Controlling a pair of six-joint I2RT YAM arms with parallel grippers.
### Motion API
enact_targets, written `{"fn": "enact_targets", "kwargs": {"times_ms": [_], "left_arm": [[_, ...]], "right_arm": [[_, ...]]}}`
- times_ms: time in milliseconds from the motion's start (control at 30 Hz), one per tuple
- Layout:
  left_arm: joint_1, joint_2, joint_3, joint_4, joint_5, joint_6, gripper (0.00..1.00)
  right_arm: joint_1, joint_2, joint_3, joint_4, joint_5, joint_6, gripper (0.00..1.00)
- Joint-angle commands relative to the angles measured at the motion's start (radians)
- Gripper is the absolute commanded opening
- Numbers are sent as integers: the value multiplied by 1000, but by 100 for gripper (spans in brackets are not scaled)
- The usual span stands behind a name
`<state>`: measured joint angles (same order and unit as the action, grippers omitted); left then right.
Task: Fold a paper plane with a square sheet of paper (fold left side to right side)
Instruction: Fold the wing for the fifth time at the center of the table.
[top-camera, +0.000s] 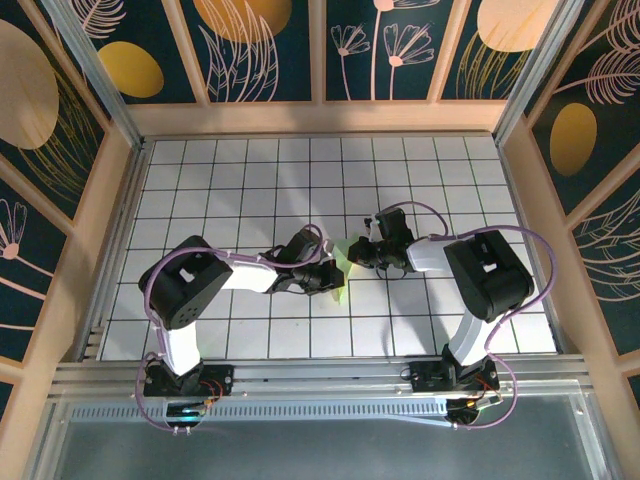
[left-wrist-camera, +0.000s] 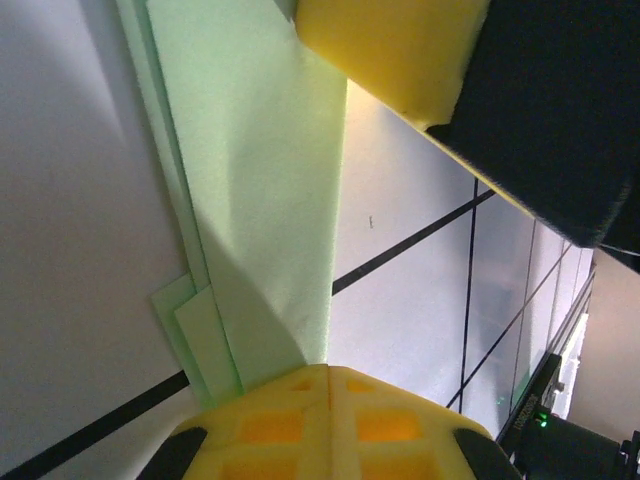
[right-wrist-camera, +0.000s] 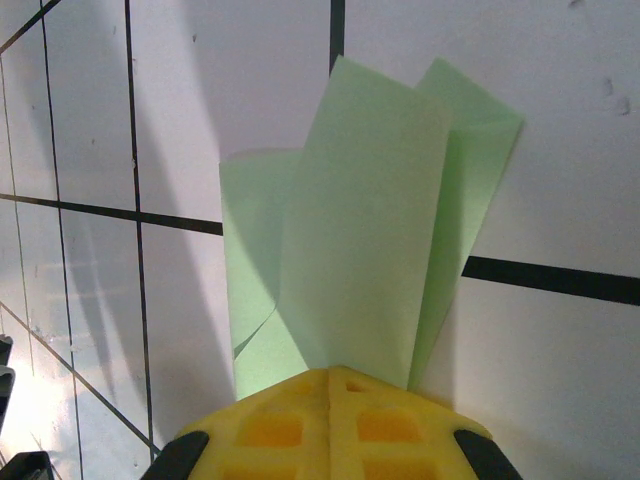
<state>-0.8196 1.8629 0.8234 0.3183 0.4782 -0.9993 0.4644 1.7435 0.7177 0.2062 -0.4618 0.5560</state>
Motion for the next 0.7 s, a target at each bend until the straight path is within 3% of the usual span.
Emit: {"fn": "enact_targets", "kwargs": {"times_ms": [0,433,667], "left_arm": [[-10,26,-12,8,-1,-6,3],[-33,64,13,-129,-106,49,0],[-41,66,20,-199,-170,78,0]], "right_arm": [[-3,55,-23,-122,69,-19,0],[-44,-85,52,-170,-37,-59,0],[-53,-151,-10,-102,-125,-64,0]]}}
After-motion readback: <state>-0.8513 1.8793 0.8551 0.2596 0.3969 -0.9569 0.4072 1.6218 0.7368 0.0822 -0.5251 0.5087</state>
